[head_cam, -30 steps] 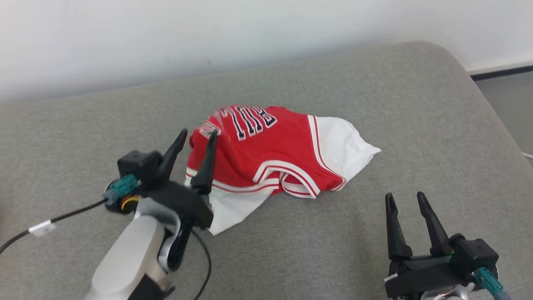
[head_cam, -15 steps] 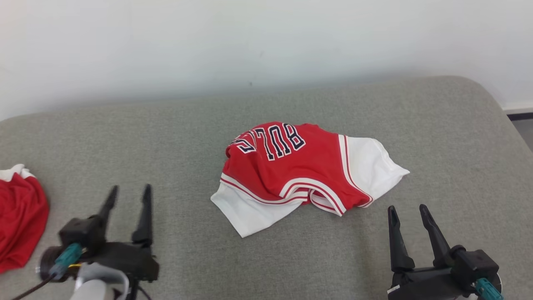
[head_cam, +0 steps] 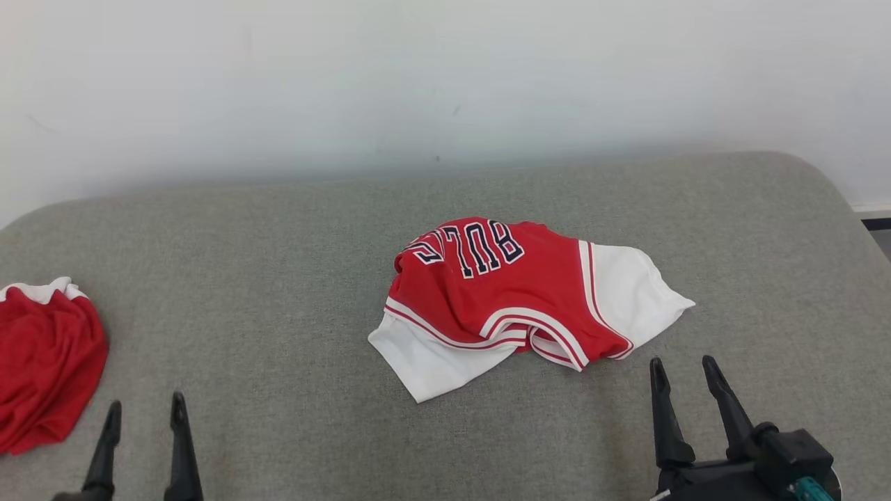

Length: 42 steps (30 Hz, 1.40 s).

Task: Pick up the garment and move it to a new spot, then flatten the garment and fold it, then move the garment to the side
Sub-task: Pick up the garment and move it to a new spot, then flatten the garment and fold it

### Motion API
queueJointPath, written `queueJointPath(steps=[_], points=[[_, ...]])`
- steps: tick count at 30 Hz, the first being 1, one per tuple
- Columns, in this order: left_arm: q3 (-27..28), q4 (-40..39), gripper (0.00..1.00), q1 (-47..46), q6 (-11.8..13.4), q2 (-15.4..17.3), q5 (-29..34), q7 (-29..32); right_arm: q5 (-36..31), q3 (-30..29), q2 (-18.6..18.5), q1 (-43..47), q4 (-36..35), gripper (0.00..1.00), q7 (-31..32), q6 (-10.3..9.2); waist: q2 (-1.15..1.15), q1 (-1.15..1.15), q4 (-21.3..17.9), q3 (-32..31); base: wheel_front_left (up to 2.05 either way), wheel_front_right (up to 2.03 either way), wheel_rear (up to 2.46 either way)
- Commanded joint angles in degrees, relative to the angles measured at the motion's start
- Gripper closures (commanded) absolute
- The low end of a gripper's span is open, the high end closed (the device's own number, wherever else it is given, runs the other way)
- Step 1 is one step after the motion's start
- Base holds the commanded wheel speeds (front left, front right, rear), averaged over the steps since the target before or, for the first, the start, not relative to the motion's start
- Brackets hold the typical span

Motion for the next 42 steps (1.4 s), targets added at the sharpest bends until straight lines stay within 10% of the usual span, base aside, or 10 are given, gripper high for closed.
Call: queueJointPath(steps=[1, 17, 42], points=[[0.9, -0.6, 0.0, 1.7, -0.5, -1.3, 1.6, -0.2, -0.6, -0.2, 0.0, 0.8, 0.1, 0.0, 0.0, -0.12, 0.0, 0.01, 0.1, -0.3, 0.0, 0.0, 0.0], [3.2, 0.5, 0.0, 7.0, -6.6, -7.7, 9.2, -0.2, -1.2, 1.4, 0.0, 3.4, 1.7, 0.0, 0.0, -0.12, 0.0, 0.01, 0.5, -1.1, 0.0, 0.0, 0.0], [4.7, 3.4, 0.0, 6.6, -8.1, -9.1, 10.5, -0.2, -1.2, 3.0, 0.0, 3.6, 3.1, 0.0, 0.0, -0.12, 0.0, 0.01, 0.9, -1.0, 0.0, 0.0, 0.0]])
